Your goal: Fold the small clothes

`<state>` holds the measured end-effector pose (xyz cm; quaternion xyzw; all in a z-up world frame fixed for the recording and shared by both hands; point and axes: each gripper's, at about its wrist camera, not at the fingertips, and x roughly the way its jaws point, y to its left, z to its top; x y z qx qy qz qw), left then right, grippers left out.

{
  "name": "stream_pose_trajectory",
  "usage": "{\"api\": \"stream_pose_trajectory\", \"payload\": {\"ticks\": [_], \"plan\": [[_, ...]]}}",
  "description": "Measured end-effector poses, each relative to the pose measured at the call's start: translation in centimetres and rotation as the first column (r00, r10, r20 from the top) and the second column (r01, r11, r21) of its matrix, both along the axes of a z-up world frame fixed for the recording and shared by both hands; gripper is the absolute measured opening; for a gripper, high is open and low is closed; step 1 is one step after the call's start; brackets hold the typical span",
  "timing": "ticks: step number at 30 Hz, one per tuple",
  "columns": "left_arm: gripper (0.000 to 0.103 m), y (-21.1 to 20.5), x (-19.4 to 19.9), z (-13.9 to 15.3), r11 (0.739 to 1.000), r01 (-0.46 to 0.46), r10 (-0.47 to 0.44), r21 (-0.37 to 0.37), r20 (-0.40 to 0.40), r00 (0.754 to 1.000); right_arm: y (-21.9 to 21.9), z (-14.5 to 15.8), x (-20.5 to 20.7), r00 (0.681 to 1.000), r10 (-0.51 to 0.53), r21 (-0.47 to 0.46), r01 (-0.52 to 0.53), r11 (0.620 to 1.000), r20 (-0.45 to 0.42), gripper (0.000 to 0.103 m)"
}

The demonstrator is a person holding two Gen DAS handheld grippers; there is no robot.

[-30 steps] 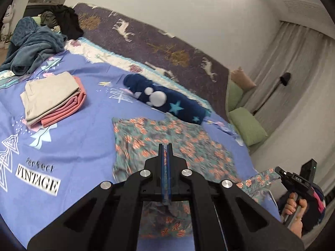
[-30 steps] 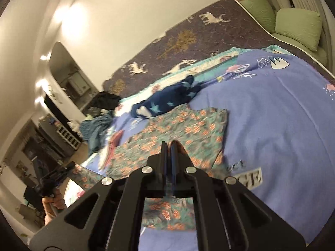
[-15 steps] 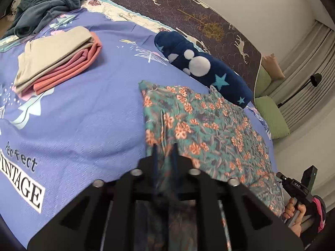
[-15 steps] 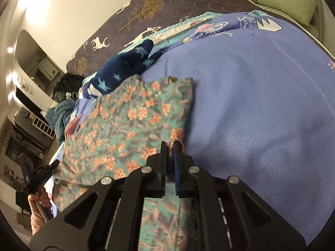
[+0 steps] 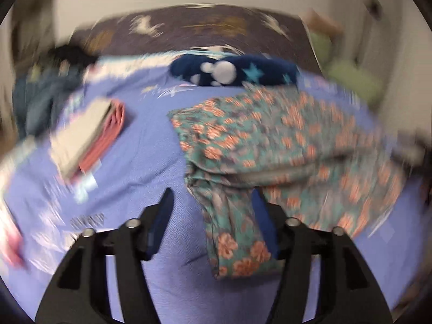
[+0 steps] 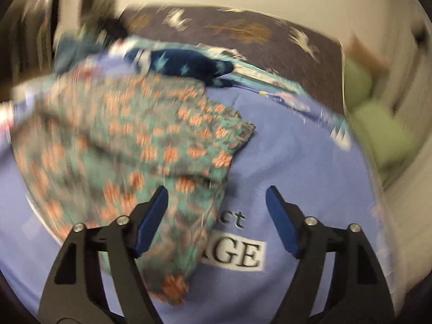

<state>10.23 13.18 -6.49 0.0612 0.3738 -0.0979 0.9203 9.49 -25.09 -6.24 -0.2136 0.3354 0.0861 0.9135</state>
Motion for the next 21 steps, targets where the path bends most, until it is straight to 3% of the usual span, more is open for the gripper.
{"api": "stream_pose_trajectory", "payload": {"ticks": [3,5,7,8,10,12,15,18,21], "plan": [[0.063,-3.4,1.0,-2.0,0.963,0.044,-0.045,0.266,0.000,0.999,0.9,-1.3,1.5,1.000,0.016,-0.088,-0.017,0.996,-0.012,0.079],[0.063,-4.5,2.3,-3.0,0.924,0.029,-0.042,0.381,0.025,0.999,1.0,-1.7,2.8,1.000,-0.001,-0.119,0.001,0.993,0.002,0.079],[0.064,-4.8,4.3,-2.9,0.903,-0.007,-0.024,0.429,0.068,0.997,0.9,-1.9,4.2,1.000,-0.011,-0.128,0.014,0.992,0.023,0.080],[0.064,-4.6,5.6,-2.5,0.906,-0.035,-0.004,0.422,0.090,0.996,0.8,-1.6,5.2,0.998,-0.041,-0.142,0.048,0.989,0.056,0.080],[0.064,-3.5,8.6,-1.0,0.924,-0.120,0.077,0.362,0.131,0.988,0.1,-0.9,6.8,0.990,-0.104,-0.125,0.116,0.985,0.099,0.080],[0.065,-1.2,11.0,0.6,0.949,-0.203,0.174,0.241,0.139,0.975,-1.8,0.3,8.4,0.981,-0.180,0.016,0.179,0.984,0.074,0.080],[0.065,2.0,12.1,2.3,0.958,-0.281,0.272,0.052,0.132,0.953,-4.9,1.3,9.7,0.962,-0.273,0.202,0.269,0.942,-0.005,0.076],[0.068,5.1,11.9,2.3,0.958,-0.258,0.267,-0.124,0.068,0.961,-7.3,1.2,9.6,0.961,-0.262,0.346,0.276,0.897,-0.087,0.066],[0.068,6.2,11.7,0.8,0.953,-0.226,0.230,-0.203,0.001,0.973,-8.7,0.5,9.7,0.963,-0.218,0.456,0.267,0.849,-0.159,0.049]]}}
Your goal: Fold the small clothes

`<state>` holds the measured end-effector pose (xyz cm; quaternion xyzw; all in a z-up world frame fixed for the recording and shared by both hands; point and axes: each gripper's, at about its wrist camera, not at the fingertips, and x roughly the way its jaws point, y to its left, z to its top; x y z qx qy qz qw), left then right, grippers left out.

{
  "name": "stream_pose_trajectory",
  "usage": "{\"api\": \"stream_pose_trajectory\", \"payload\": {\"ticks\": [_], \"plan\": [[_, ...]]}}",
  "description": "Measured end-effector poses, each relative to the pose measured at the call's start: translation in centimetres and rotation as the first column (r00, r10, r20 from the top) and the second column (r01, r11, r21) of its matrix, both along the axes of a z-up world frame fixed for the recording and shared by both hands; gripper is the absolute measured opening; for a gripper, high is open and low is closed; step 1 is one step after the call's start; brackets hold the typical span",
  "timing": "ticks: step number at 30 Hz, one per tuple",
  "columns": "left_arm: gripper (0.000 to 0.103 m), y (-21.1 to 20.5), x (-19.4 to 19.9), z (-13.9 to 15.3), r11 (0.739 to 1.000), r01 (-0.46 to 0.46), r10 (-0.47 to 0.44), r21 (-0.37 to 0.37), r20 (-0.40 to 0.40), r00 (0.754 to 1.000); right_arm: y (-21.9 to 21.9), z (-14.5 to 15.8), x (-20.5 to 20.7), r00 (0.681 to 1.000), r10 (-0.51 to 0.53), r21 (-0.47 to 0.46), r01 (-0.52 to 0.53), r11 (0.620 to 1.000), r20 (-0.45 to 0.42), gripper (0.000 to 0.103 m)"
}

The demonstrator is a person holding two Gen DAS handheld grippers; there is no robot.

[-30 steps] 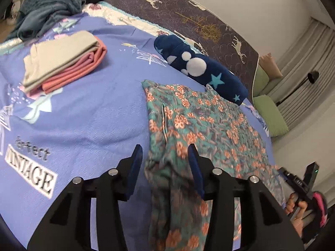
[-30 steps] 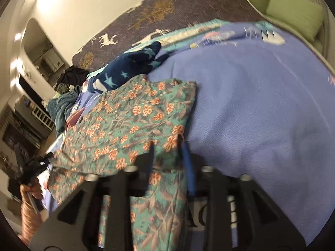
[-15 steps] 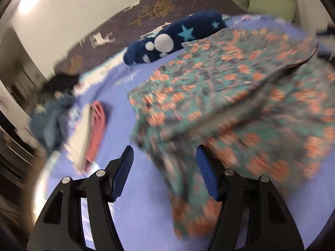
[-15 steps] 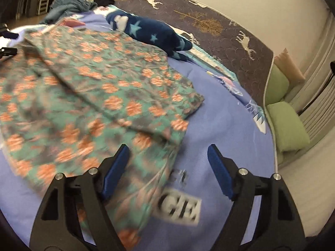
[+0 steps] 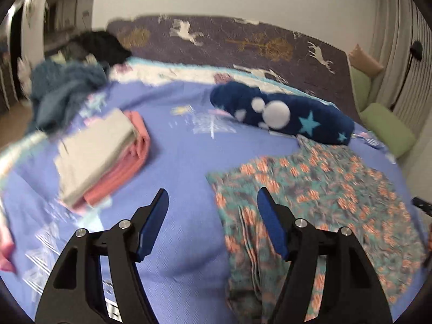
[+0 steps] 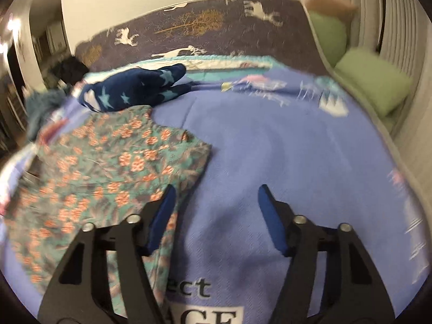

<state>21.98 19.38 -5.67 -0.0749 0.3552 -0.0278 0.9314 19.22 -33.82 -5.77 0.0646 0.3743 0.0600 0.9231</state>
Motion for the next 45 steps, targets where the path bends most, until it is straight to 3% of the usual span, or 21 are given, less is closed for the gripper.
{"api": "stream_pose_trajectory", "payload": {"ticks": [2,4,7,15,18,20,21,24,26,31,33,35,45], "plan": [[0.067,-0.5,-0.1,-0.8,0.999,0.033,-0.034,-0.035,-0.014,0.999,0.2,-0.5,0.8,1.000,0.018,0.065,-0.016,0.998,-0.026,0.030],[0.056,-1.5,-0.2,-0.9,0.996,0.074,-0.075,-0.041,-0.016,0.997,0.6,-0.5,1.0,0.999,0.037,0.081,-0.035,0.996,-0.027,0.029],[0.050,-3.0,0.4,-1.0,0.991,0.133,-0.133,-0.014,-0.026,0.991,2.1,-0.3,0.9,0.997,0.081,0.053,-0.080,0.995,-0.015,0.029],[0.050,-5.7,1.4,-2.3,0.969,0.231,-0.225,0.093,-0.070,0.972,4.5,-0.2,0.3,0.988,0.156,-0.030,-0.156,0.987,0.005,0.032],[0.050,-6.9,1.2,-2.5,0.949,0.280,-0.274,0.147,-0.060,0.960,4.9,-0.4,0.2,0.986,0.168,-0.077,-0.166,0.983,0.018,0.045],[0.050,-7.5,1.4,-2.7,0.938,0.300,-0.291,0.175,-0.075,0.954,5.2,-0.6,0.2,0.985,0.171,-0.119,-0.167,0.979,0.023,0.047],[0.048,-7.7,1.6,-2.8,0.934,0.304,-0.293,0.187,-0.084,0.952,5.3,-0.7,0.3,0.985,0.175,-0.133,-0.171,0.976,0.015,0.047],[0.020,-7.8,2.7,-3.4,0.937,0.301,-0.282,0.176,-0.124,0.951,5.4,-1.2,0.7,0.984,0.178,-0.135,-0.176,0.975,-0.002,0.047],[0.015,-7.9,2.9,-3.4,0.942,0.298,-0.280,0.157,-0.123,0.952,5.4,-1.4,1.1,0.985,0.175,-0.139,-0.174,0.975,-0.009,0.046],[0.007,-8.9,2.5,-3.1,0.925,0.322,-0.306,0.201,-0.106,0.946,5.8,-1.6,2.1,0.981,0.191,-0.129,-0.191,0.973,-0.014,0.033],[0.006,-9.1,2.2,-3.1,0.919,0.327,-0.312,0.220,-0.101,0.945,6.1,-1.5,2.2,0.982,0.190,-0.144,-0.189,0.971,-0.011,0.017],[0.005,-9.1,2.0,-2.9,0.920,0.319,-0.308,0.228,-0.084,0.948,6.0,-1.2,2.2,0.983,0.185,-0.134,-0.183,0.974,0.004,0.011],[0.004,-5.8,-0.7,1.4,0.972,0.198,-0.208,0.128,0.072,0.975,4.2,3.5,-1.6,0.978,0.100,-0.083,-0.086,0.993,0.182,0.011]]}}
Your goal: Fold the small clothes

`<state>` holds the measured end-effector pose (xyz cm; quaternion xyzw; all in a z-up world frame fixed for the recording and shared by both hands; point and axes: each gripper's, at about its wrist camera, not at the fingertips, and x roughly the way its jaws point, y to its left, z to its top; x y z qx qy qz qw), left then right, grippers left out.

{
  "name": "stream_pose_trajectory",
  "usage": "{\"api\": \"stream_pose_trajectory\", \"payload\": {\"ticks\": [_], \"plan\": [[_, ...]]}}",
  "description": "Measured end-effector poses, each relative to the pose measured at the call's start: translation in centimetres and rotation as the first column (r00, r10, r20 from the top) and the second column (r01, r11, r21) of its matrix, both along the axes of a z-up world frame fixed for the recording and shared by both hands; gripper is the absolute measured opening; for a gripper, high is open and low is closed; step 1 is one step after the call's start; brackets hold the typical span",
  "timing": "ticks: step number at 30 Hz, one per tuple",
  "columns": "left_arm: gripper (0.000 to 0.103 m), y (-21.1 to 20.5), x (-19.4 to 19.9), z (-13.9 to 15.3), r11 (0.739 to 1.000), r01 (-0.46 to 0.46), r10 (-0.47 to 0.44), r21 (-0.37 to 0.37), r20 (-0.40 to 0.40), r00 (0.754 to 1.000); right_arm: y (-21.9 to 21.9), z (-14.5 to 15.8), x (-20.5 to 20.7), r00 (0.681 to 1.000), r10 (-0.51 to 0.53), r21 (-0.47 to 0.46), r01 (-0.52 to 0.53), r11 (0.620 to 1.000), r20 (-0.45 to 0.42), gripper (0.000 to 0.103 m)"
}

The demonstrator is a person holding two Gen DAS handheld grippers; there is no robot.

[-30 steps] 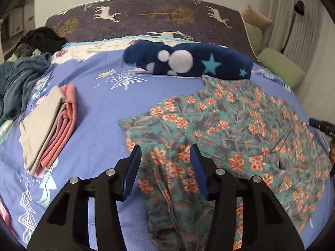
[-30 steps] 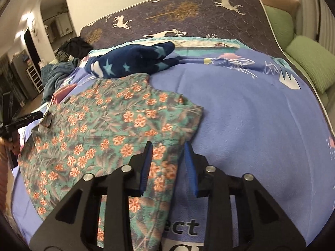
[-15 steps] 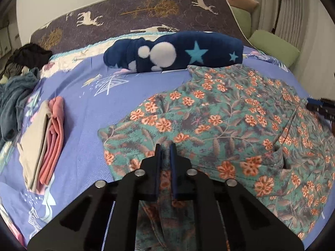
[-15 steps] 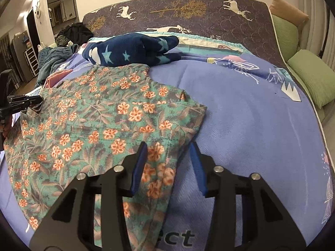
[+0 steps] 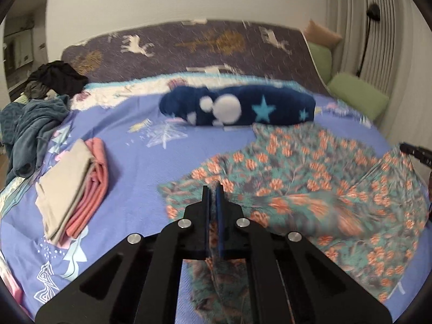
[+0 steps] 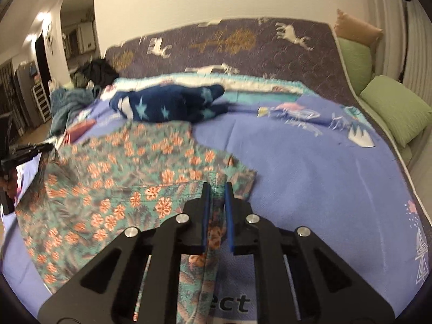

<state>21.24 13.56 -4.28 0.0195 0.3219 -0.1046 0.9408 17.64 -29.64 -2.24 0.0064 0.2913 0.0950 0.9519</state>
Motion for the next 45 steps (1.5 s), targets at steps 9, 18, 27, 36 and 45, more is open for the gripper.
{"api": "stream_pose_trajectory", "payload": {"ticks": [9,18,27,36,45], "plan": [[0.004,1.0,-2.5,5.4,0.998,-0.023,0.032,-0.065,0.133,0.991,-1.8,4.3,-1.4,0.993,-0.059,0.064,0.052,0.997,0.103,0.010],[0.004,0.4,1.9,8.2,0.998,-0.063,0.065,-0.018,0.157,0.986,-1.6,7.2,2.7,0.985,-0.091,0.069,0.082,0.994,0.146,0.011],[0.004,-1.7,11.6,5.2,0.988,-0.106,0.096,0.114,0.089,0.991,-1.0,5.0,11.6,0.988,-0.136,0.018,0.135,0.991,0.070,0.011],[0.004,-2.4,18.9,-4.5,0.967,-0.097,0.126,0.235,-0.116,0.985,-0.5,-4.4,20.0,0.977,-0.149,-0.035,0.145,0.989,-0.155,0.011],[0.032,-1.6,17.5,-4.8,0.954,-0.098,0.137,0.283,-0.123,0.983,-3.0,-4.8,18.4,0.959,-0.214,0.035,0.224,0.974,-0.186,0.045]]}}
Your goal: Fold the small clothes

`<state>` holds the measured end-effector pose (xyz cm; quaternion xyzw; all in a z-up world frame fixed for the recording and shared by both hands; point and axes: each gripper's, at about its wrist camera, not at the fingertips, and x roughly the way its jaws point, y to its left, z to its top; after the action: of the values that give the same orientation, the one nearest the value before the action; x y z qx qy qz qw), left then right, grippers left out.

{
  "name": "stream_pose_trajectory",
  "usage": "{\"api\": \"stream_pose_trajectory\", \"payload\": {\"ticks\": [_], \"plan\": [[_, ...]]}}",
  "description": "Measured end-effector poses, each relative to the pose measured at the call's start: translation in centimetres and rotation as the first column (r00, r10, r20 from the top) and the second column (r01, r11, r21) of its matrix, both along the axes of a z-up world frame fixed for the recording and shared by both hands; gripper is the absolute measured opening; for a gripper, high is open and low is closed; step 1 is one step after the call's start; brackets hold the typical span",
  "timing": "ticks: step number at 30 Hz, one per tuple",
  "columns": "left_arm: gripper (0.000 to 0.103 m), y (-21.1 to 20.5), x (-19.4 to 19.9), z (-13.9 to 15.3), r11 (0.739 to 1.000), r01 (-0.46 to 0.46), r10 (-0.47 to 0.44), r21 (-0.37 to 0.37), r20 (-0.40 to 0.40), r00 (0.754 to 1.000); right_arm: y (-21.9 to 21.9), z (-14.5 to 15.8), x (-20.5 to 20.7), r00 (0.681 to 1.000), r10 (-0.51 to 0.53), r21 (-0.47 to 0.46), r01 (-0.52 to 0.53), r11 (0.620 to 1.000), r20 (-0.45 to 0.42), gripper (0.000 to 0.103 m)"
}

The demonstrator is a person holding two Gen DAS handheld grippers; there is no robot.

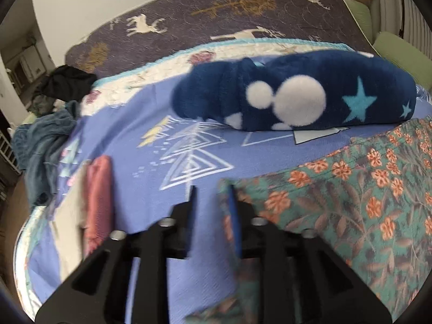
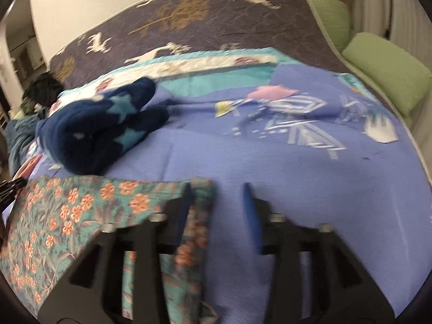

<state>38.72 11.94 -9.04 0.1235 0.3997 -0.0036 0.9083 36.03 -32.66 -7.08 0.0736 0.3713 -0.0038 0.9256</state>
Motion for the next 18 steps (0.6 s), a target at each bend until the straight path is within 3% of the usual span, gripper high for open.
{"api": "stream_pose_trajectory", "payload": {"ticks": [3,6,8,12,18], "plan": [[0.038,1.5,-3.1,1.7,0.999,0.000,0.001,-0.043,0.035,0.999,-0.9,0.9,-3.2,1.000,0.024,0.033,-0.024,0.999,0.009,0.046],[0.050,4.0,-8.7,2.9,0.993,-0.016,0.024,-0.116,0.061,0.998,-1.4,1.5,-7.6,0.998,0.065,0.011,-0.065,0.998,0.009,0.050],[0.050,5.1,-12.1,3.0,0.988,-0.017,0.027,-0.154,0.061,0.998,-1.7,1.5,-10.5,0.997,0.080,0.003,-0.080,0.997,0.007,0.058],[0.050,6.3,-19.4,2.5,0.977,0.005,0.005,-0.213,0.047,0.999,-3.0,0.8,-16.9,0.997,0.069,0.067,-0.068,0.995,-0.018,0.064],[0.050,4.8,-25.5,0.9,0.958,0.118,-0.117,-0.262,0.019,0.993,-2.6,0.1,-23.1,0.995,0.087,0.122,-0.081,0.989,-0.039,0.068]]}}
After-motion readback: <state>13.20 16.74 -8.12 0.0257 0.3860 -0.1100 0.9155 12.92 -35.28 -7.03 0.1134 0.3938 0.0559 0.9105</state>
